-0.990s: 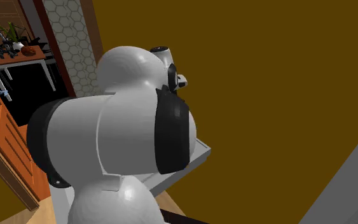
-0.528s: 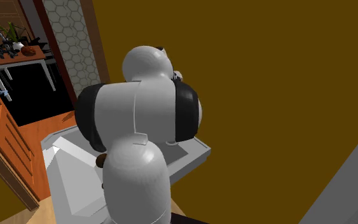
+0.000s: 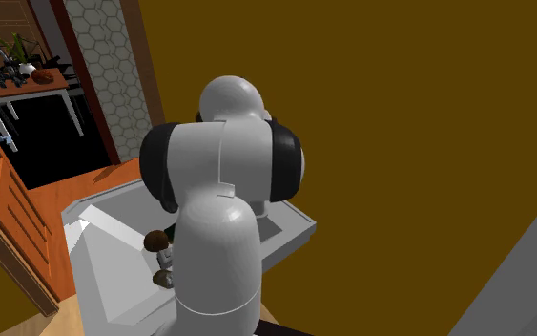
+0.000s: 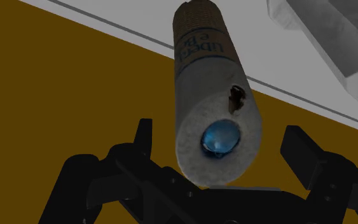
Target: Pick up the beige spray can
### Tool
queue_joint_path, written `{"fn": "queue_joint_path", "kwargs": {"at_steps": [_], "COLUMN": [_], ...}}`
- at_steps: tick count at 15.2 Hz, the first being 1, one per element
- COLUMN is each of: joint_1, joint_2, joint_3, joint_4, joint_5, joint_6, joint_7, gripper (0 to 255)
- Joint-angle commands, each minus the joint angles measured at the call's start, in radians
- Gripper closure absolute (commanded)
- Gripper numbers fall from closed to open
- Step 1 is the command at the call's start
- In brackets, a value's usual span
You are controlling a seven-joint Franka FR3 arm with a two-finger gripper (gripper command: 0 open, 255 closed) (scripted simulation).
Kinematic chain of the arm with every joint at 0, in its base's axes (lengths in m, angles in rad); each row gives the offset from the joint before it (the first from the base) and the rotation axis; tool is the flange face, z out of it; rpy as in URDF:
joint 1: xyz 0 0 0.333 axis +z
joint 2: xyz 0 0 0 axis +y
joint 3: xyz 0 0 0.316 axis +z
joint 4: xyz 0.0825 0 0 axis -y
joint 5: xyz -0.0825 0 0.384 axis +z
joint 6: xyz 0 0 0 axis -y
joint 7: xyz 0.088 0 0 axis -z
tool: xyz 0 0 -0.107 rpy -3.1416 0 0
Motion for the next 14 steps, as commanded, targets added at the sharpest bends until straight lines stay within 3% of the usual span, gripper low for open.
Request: {"fn": "queue_joint_path", "kwargs": {"at_steps": [1, 4, 5, 14], "joint_1": [0.001, 0.001, 0.002, 0.001], "joint_2": [0.007, 0.014, 0.016, 0.014], "joint_3": [-0.002, -0.004, -0.004, -0.004], "joint_4": [-0.02, -0.032, -0.03, -0.032], "joint_5": [-0.01, -0.017, -0.018, -0.017], "joint_6": [0.026, 0.045, 0.043, 0.045], "joint_7": [0.011, 0.018, 0.019, 0.018], "gripper": [0, 0, 255, 255]}}
